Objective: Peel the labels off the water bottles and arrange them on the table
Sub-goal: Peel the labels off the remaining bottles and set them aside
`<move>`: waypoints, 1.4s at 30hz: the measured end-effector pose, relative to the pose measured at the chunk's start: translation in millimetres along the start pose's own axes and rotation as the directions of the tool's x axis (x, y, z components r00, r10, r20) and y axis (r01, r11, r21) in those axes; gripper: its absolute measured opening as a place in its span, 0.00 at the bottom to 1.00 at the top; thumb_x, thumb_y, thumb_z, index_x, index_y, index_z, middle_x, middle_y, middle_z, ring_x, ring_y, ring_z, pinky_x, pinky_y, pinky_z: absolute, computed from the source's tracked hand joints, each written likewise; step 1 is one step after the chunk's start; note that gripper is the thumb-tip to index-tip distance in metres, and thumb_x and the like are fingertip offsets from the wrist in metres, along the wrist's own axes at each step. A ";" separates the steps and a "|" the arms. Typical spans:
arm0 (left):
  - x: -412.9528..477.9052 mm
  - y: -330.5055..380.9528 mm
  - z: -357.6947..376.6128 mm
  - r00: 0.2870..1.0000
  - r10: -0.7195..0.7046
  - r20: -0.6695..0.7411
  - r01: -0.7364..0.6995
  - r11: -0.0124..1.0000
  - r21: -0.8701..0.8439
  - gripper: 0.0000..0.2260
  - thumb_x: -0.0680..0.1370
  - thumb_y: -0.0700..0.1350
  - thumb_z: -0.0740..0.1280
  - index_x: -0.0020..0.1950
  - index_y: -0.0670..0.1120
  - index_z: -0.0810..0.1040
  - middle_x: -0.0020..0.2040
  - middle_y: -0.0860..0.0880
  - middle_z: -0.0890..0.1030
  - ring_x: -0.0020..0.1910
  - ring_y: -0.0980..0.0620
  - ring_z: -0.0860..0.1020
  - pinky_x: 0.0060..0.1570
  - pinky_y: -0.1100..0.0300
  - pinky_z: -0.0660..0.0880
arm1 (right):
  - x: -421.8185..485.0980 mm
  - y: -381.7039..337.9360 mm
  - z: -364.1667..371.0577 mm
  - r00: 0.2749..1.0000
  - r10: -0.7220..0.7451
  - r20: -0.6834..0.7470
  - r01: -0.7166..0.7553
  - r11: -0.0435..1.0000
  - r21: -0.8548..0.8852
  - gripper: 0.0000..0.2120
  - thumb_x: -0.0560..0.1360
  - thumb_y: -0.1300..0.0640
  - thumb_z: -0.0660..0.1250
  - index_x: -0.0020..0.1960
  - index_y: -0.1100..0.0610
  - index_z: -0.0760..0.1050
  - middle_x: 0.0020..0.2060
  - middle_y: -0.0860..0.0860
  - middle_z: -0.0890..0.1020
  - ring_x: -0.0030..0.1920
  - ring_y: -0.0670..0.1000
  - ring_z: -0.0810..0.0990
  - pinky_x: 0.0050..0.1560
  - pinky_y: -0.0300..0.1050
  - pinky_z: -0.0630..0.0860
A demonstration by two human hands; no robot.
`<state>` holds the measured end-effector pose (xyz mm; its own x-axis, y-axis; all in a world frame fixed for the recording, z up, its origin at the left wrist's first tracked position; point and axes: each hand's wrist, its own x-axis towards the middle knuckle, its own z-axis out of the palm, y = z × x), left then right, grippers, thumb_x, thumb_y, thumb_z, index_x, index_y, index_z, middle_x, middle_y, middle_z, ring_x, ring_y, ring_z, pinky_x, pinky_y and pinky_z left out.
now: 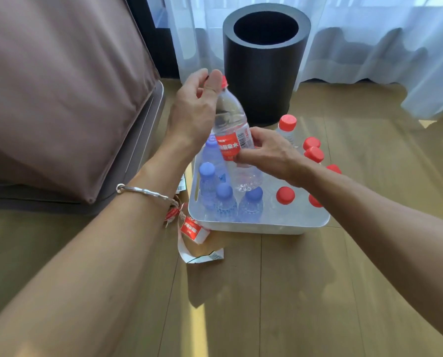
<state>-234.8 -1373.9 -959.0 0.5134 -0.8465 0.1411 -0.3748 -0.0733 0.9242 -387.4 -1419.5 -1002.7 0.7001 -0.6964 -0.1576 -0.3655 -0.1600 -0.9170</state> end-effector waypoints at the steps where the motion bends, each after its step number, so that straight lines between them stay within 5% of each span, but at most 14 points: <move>1: 0.1 -2.4 0.3 0.999 -0.017 0.044 0.019 0.999 -0.038 0.24 0.80 0.61 0.58 0.62 0.43 0.77 0.49 0.50 0.81 0.46 0.54 0.79 0.44 0.64 0.73 | -1.0 -1.2 -0.5 1.000 -0.004 0.003 0.004 0.998 0.060 0.10 0.75 0.50 0.71 0.54 0.51 0.77 0.47 0.48 0.83 0.47 0.46 0.83 0.51 0.42 0.80; 5: -14.3 -13.0 4.2 0.938 -0.186 0.293 0.224 0.970 -0.099 0.17 0.81 0.59 0.59 0.57 0.49 0.78 0.47 0.49 0.82 0.47 0.51 0.80 0.48 0.51 0.77 | 1.8 -6.1 -3.0 0.998 0.022 -0.058 -0.006 0.964 0.267 0.11 0.74 0.49 0.67 0.55 0.52 0.77 0.49 0.53 0.84 0.49 0.52 0.84 0.55 0.53 0.81; 8: -24.9 -15.8 5.4 0.901 -0.226 0.369 0.300 0.941 -0.158 0.15 0.83 0.54 0.60 0.63 0.48 0.77 0.46 0.50 0.82 0.46 0.52 0.82 0.45 0.52 0.81 | 1.8 -6.1 -2.0 0.998 0.024 -0.052 -0.009 0.961 0.275 0.13 0.81 0.48 0.62 0.59 0.55 0.77 0.51 0.54 0.84 0.51 0.53 0.85 0.57 0.55 0.80; 14: -25.4 -21.1 -0.8 0.900 -0.216 0.378 0.292 0.944 -0.156 0.12 0.84 0.50 0.58 0.58 0.48 0.79 0.46 0.50 0.83 0.46 0.52 0.82 0.46 0.54 0.80 | 1.2 -4.2 -7.1 0.993 0.114 -0.026 -0.103 0.960 0.262 0.23 0.82 0.40 0.52 0.53 0.54 0.80 0.48 0.52 0.85 0.48 0.53 0.85 0.46 0.46 0.83; 21: -26.5 -21.7 1.7 0.957 -0.177 0.228 0.211 0.969 -0.131 0.14 0.82 0.51 0.60 0.65 0.54 0.77 0.55 0.48 0.83 0.55 0.48 0.82 0.58 0.43 0.79 | 6.0 -3.9 -7.1 0.993 0.089 -0.080 -0.070 0.975 0.210 0.21 0.83 0.45 0.56 0.56 0.59 0.81 0.48 0.57 0.85 0.45 0.54 0.86 0.45 0.50 0.83; 30: -34.1 -19.2 -5.0 0.932 -0.132 0.338 0.161 0.985 -0.059 0.26 0.67 0.49 0.70 0.64 0.46 0.74 0.54 0.37 0.81 0.53 0.37 0.81 0.50 0.36 0.79 | 0.8 -9.3 -2.5 0.991 0.028 -0.130 -0.014 0.994 0.111 0.14 0.83 0.49 0.59 0.52 0.56 0.79 0.38 0.49 0.83 0.35 0.47 0.85 0.39 0.43 0.83; 35: -31.5 -19.1 -5.4 0.932 -0.096 0.348 0.096 0.995 0.019 0.28 0.67 0.49 0.73 0.66 0.49 0.71 0.53 0.46 0.82 0.52 0.49 0.82 0.53 0.45 0.80 | 1.8 -17.5 1.2 0.984 0.030 -0.176 -0.019 0.998 0.067 0.14 0.82 0.49 0.61 0.55 0.59 0.77 0.42 0.52 0.83 0.37 0.52 0.85 0.41 0.48 0.84; 39: -33.0 -25.5 -4.3 0.933 -0.049 0.356 0.028 0.998 0.064 0.30 0.71 0.50 0.75 0.70 0.51 0.68 0.55 0.50 0.82 0.52 0.54 0.82 0.55 0.48 0.80 | 2.2 -23.2 3.7 0.982 0.038 -0.184 -0.041 0.999 -0.014 0.08 0.80 0.50 0.63 0.45 0.53 0.76 0.40 0.53 0.83 0.39 0.53 0.85 0.41 0.47 0.84; 42: -34.7 -24.1 -1.8 0.941 0.010 0.339 -0.056 0.991 0.125 0.31 0.73 0.49 0.75 0.72 0.51 0.66 0.57 0.53 0.81 0.52 0.59 0.81 0.53 0.59 0.80 | 2.0 -25.0 5.9 0.982 0.033 -0.185 -0.046 0.997 -0.066 0.07 0.78 0.50 0.64 0.41 0.49 0.73 0.40 0.52 0.83 0.41 0.52 0.85 0.43 0.46 0.84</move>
<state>-242.2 -1341.9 -985.5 0.2171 -0.9759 0.0220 -0.4964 -0.0910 0.8633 -373.2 -1412.8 -982.2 0.5622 -0.8186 -0.1172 -0.4366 -0.1735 -0.8828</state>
